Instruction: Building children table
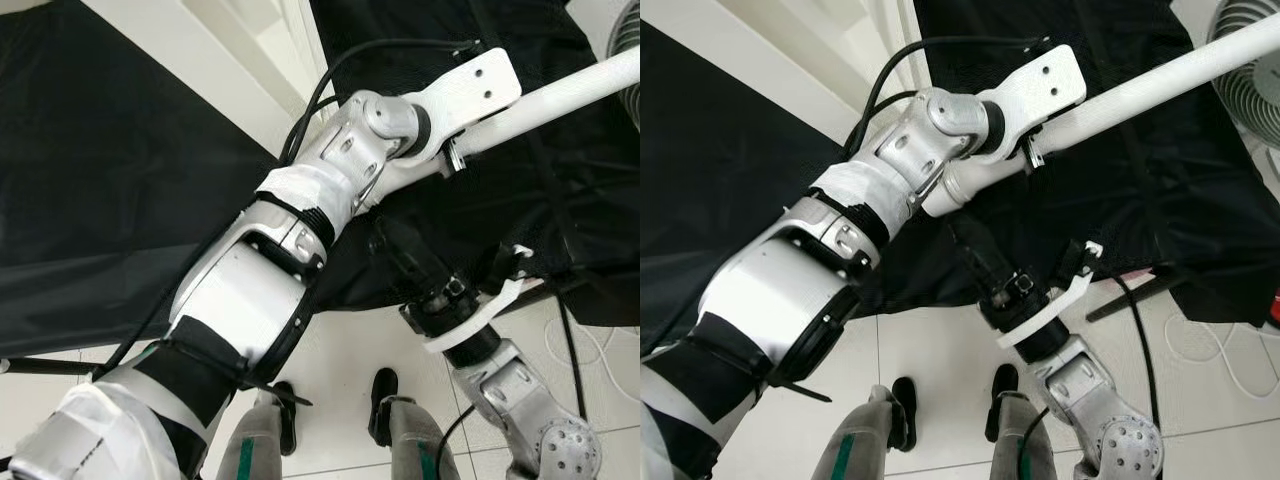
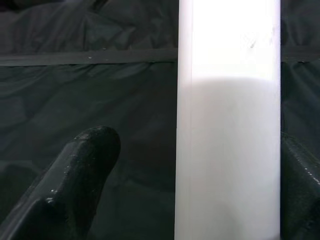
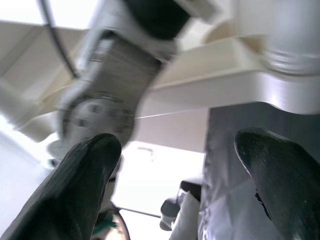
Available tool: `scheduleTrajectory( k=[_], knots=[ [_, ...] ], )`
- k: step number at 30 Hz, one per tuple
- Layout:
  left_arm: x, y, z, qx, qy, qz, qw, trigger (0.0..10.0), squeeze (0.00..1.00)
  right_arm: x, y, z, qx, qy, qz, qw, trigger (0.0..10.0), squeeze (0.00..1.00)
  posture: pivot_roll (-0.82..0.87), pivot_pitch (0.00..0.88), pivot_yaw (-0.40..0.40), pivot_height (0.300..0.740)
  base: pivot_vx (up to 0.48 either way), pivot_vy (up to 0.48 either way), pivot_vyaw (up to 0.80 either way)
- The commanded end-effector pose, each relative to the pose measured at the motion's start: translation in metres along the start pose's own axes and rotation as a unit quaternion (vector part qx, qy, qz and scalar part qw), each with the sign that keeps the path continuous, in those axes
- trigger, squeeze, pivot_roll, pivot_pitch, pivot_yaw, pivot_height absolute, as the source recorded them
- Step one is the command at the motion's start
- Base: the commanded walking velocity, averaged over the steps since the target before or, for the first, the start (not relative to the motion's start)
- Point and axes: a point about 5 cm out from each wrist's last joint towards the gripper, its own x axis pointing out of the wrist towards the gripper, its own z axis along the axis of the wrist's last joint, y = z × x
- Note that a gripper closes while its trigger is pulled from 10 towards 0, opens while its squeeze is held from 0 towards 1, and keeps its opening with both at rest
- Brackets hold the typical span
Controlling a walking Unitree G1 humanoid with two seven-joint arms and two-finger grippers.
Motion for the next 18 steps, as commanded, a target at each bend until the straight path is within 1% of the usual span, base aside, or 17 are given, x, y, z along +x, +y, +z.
scheduleTrajectory(
  k=[1, 2, 3, 6, 7, 8, 11, 12, 15, 17, 18],
  knots=[
    [0.000, -0.002, -0.024, -0.007, 0.047, 0.033, 0.998, 10.0, 1.00, -0.001, 0.001, -0.005, 0.003, 0.012, 0.007, 1.000, 10.0, 0.00, 0.02, 0.310, 0.140, 0.740, 0.000, 0.000, 0.00],
    [0.000, -0.002, -0.024, -0.007, 0.047, 0.033, 0.998, 10.0, 1.00, -0.001, 0.001, -0.005, 0.003, 0.012, 0.007, 1.000, 10.0, 0.00, 0.02, 0.310, 0.140, 0.740, 0.000, 0.000, 0.00],
    [-0.003, -0.005, -0.020, 0.006, 0.036, 0.016, 0.999, 10.0, 1.00, -0.001, -0.001, -0.004, -0.002, 0.017, 0.011, 1.000, 10.0, 0.00, 0.02, 0.310, 0.140, 0.740, 0.000, 0.000, 0.00],
    [-0.005, -0.006, -0.019, 0.011, 0.032, 0.008, 0.999, 10.0, 1.00, -0.001, -0.002, -0.003, -0.004, 0.018, 0.014, 1.000, 10.0, 0.00, 0.03, 0.304, 0.141, 0.740, 0.000, 0.000, 0.00],
    [-0.007, -0.007, -0.017, 0.018, 0.026, 0.001, 0.999, 10.0, 1.00, -0.001, -0.004, -0.002, -0.009, 0.021, 0.015, 1.000, 10.0, 0.00, 0.04, 0.303, 0.141, 0.740, 0.000, 0.000, 0.00],
    [-0.010, -0.007, -0.015, 0.025, 0.021, -0.004, 0.999, 10.0, 0.00, 0.000, -0.005, -0.001, -0.012, 0.022, 0.019, 1.000, 10.0, 0.00, 0.04, 0.299, 0.138, 0.740, 0.000, 0.000, 0.00],
    [-0.013, -0.007, -0.012, 0.031, 0.016, -0.006, 0.999, 10.0, 0.00, 0.002, -0.007, 0.000, -0.014, 0.023, 0.024, 0.999, 10.0, 0.00, 0.05, 0.298, 0.135, 0.740, 0.000, 0.000, 0.00],
    [-0.016, -0.006, -0.008, 0.038, 0.010, -0.007, 0.999, 10.0, 0.00, 0.004, -0.008, 0.000, -0.017, 0.027, 0.031, 0.999, 10.0, 0.00, 0.05, 0.297, 0.134, 0.740, 0.000, 0.000, 0.00],
    [-0.018, -0.006, -0.006, 0.041, 0.006, -0.007, 0.999, 10.0, 0.00, 0.005, -0.008, 0.000, -0.018, 0.030, 0.035, 0.999, 10.0, 0.00, 0.05, 0.297, 0.134, 0.740, 0.000, 0.000, 0.00],
    [-0.023, -0.002, -0.001, 0.043, 0.000, 0.001, 0.999, 10.0, 0.00, 0.003, -0.008, 0.000, -0.024, 0.049, 0.052, 0.997, 10.0, 0.00, 0.05, 0.295, 0.128, 0.740, 0.000, 0.000, 0.00],
    [-0.023, -0.002, -0.001, 0.043, 0.000, 0.001, 0.999, 10.0, 0.00, 0.003, -0.008, 0.000, -0.024, 0.049, 0.052, 0.997, 10.0, 0.00, 0.05, 0.295, 0.128, 0.740, 0.000, 0.000, 0.00]
  ],
)
